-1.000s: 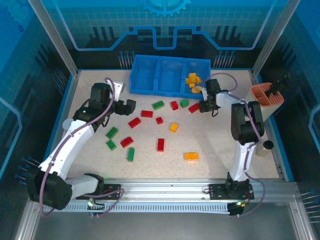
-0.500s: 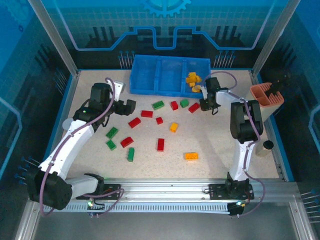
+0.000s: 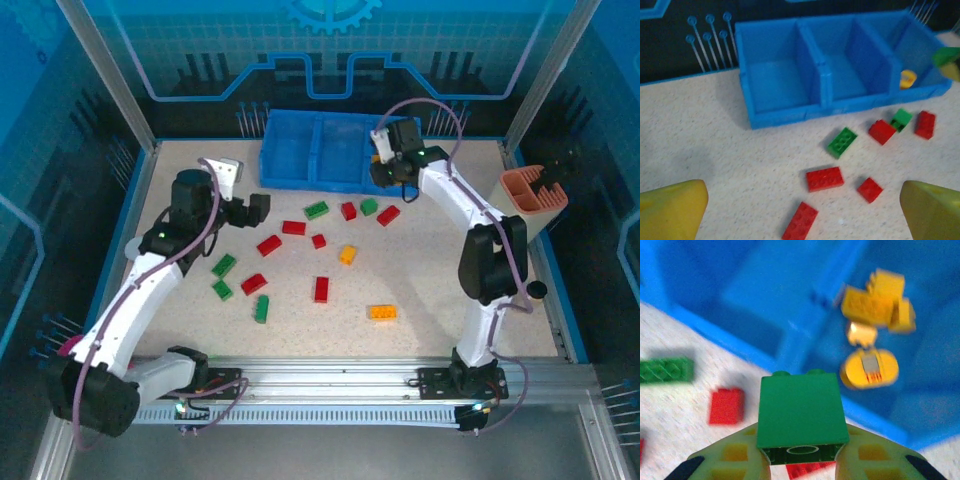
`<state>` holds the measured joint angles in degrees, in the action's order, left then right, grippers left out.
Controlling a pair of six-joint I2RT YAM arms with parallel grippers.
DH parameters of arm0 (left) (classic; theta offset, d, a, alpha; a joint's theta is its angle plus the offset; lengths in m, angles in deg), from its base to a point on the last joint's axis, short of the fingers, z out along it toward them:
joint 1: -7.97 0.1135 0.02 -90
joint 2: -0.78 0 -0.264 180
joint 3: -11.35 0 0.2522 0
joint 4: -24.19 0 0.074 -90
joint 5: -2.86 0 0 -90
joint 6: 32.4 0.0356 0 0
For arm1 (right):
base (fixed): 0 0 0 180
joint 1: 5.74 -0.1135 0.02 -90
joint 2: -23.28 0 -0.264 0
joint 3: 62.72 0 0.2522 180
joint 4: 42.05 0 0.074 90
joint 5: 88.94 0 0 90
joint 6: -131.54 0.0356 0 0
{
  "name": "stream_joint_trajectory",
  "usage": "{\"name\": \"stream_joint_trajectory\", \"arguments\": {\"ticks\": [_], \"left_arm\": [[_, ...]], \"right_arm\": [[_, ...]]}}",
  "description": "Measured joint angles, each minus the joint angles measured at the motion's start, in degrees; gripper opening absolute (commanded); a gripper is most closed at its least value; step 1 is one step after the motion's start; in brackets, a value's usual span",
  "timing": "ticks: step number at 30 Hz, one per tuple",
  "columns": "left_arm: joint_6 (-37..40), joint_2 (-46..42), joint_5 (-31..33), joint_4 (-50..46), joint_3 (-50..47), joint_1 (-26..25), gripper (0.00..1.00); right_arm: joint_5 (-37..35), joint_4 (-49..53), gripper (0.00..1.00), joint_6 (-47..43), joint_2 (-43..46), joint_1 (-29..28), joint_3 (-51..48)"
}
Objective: Sort the legos into containers by color
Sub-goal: Pick up the lego from the top-right of the table, then place the lego in the container.
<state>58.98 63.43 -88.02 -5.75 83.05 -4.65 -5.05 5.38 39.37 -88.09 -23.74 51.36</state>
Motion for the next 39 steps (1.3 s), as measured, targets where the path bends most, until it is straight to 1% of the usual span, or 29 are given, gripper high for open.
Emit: {"name": "stream_joint_trajectory", "arguments": {"ticks": [4,7,11,17,21,24,25,28,30,31,35,37,39], "left_arm": [[-2.95,-2.51,-2.23,3.06,-1.22,-0.04,0.99],[-2.99,-2.71,-4.28,3.93,-1.20,-0.04,0.99],[-2.99,-1.84,-5.90,3.50,-1.14,-0.04,0.99],[-2.54,-0.28,-10.45,1.97,-0.70,-0.26,0.99],[-1.40,2.12,-10.95,0.66,0.33,-2.62,0.99],[-0.61,4.33,-10.29,-0.44,1.07,-5.46,0.99],[-0.28,5.07,-9.84,-0.81,1.38,-6.36,0.99],[0.52,7.32,-8.24,-1.64,2.51,-8.92,0.99],[1.62,9.07,-6.36,-1.68,3.48,-11.19,0.99],[2.23,10.01,-5.25,-1.79,4.02,-12.50,0.99],[6.36,16.04,0.35,-1.75,7.32,-18.51,0.99],[7.58,19.19,1.29,-1.29,8.41,-20.17,0.99],[8.11,22.82,1.86,-1.05,10.08,-21.40,0.99]], "right_arm": [[0.66,0.42,0.27,-0.81,-5.46,-2.67,9.25],[1.51,1.40,0.27,-1.09,-10.45,-4.17,15.87],[2.40,2.25,0.28,-1.11,-16.41,-5.11,22.45],[2.54,3.74,0.33,-1.11,-27.21,-5.60,33.90],[1.16,5.75,0.35,-1.66,-34.95,-6.08,42.23],[0.57,7.06,0.38,-1.97,-37.16,-6.29,43.21],[0.55,7.48,0.41,-1.97,-37.18,-6.32,43.01],[0.59,7.17,0.56,-2.27,-36.68,-6.32,42.23],[1.07,6.69,0.71,-2.27,-34.93,-6.29,39.50],[1.70,6.25,0.74,-2.29,-33.75,-6.32,37.83],[2.64,6.29,0.75,-2.21,-26.88,-6.43,31.95],[2.75,5.97,0.75,-2.19,-22.14,-6.43,29.51],[2.71,5.35,0.74,-2.19,-15.10,-6.43,25.22]]}}
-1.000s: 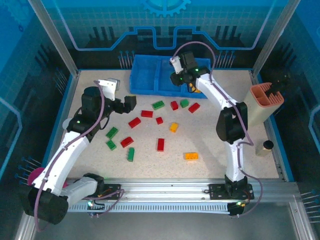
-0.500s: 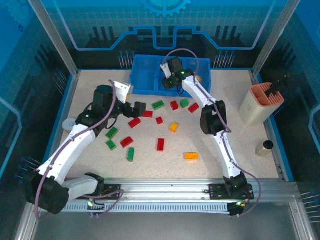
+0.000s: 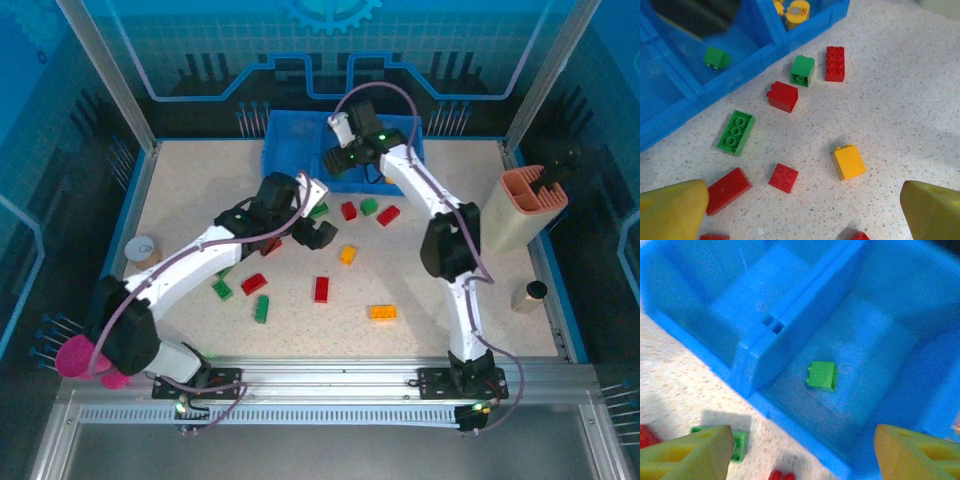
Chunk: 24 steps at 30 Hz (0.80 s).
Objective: Sort the legos into containers by color
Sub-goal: Place the lego in the container, then pick up the lego from the center of the table.
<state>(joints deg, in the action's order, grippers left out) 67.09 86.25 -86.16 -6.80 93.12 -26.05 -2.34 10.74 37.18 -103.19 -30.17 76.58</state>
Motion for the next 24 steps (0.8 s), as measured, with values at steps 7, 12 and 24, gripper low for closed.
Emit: {"name": "stream_joint_trajectory", "arguments": {"ticks": [7,12,24], "left_arm": [[1.51,15.89,2.34,1.68,12.98,-6.82,0.95],[0.96,28.57,3.98,1.53,24.81,-10.43,0.92],[-0.85,49.03,7.82,-7.04,49.81,-10.73,0.91]], "right_arm": [[1.81,-2.93,0.65,1.57,25.62,2.43,-14.64],[1.97,-4.96,0.68,6.12,43.87,9.31,-32.26],[3.19,-2.86,0.70,17.77,72.67,16.37,-71.76]]}}
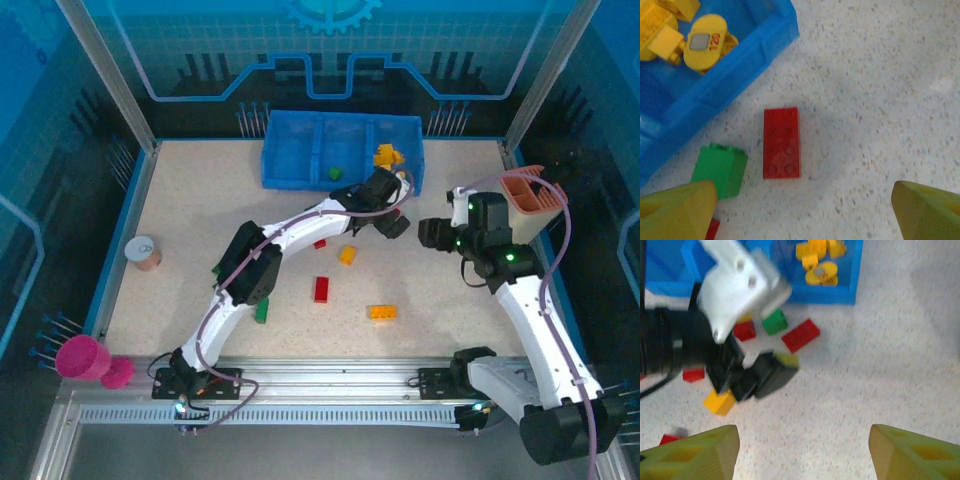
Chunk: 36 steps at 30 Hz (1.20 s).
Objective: Sort the legos into containers by color
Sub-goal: Pick up the lego from the center of the table.
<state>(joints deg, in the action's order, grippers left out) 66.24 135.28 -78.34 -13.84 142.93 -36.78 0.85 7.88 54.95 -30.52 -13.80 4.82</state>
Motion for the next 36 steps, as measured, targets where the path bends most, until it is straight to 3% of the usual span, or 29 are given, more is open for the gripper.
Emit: {"name": "stream_joint_trajectory", "arguments": {"ticks": [10,28,36], "left_arm": [[-2.32,13.20,-0.48,-7.54,20.87,0.55,0.88],[-6.84,21.53,-5.90,-13.97,30.27,3.02,0.78],[-8.15,22.34,-6.29,-18.10,32.11,3.08,0.84]], "right_arm": [[0.66,0.66,0.69,2.29,2.97,0.00,-4.24],[0.44,1.90,0.70,1.60,1.73,0.04,0.90],[0.28,1.62,0.71,1.29,-0.35,0.15,0.90]]}}
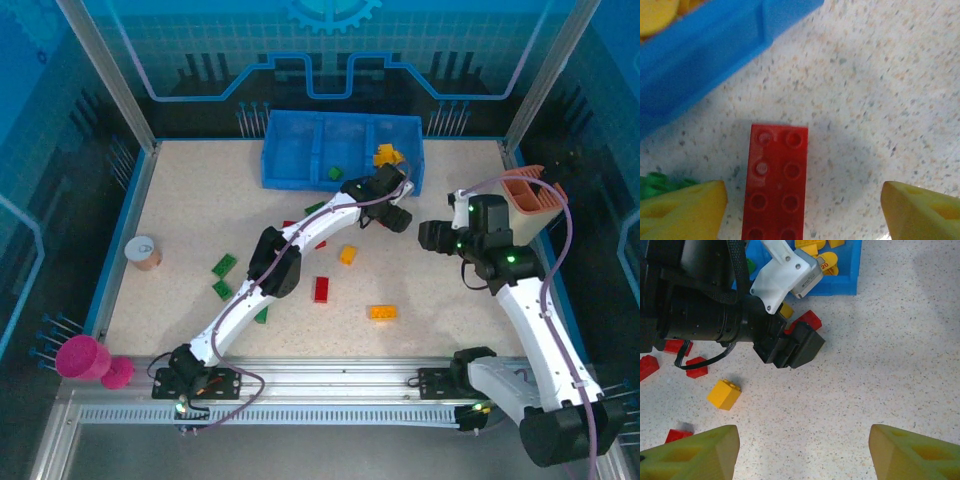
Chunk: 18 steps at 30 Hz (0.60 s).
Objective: Sort the legos into containers by color
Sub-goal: Pick up the lego from the center of the table.
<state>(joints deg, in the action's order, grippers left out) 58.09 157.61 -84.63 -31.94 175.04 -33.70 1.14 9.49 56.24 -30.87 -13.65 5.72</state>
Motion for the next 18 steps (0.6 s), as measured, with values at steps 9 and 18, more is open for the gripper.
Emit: {"name": "stream_joint_trajectory", "arguments": {"ticks": [9,18], "left_arm": [[-0.02,1.38,0.74,-3.91,0.04,0.15,0.83],[-0.39,1.38,1.68,-3.67,0.04,0.28,0.62]], "right_arm": [[-0.02,-0.33,0.71,-0.39,-1.46,0.09,0.07],[-0.02,-0.46,0.71,-0.74,-3.37,0.09,0.09]]}}
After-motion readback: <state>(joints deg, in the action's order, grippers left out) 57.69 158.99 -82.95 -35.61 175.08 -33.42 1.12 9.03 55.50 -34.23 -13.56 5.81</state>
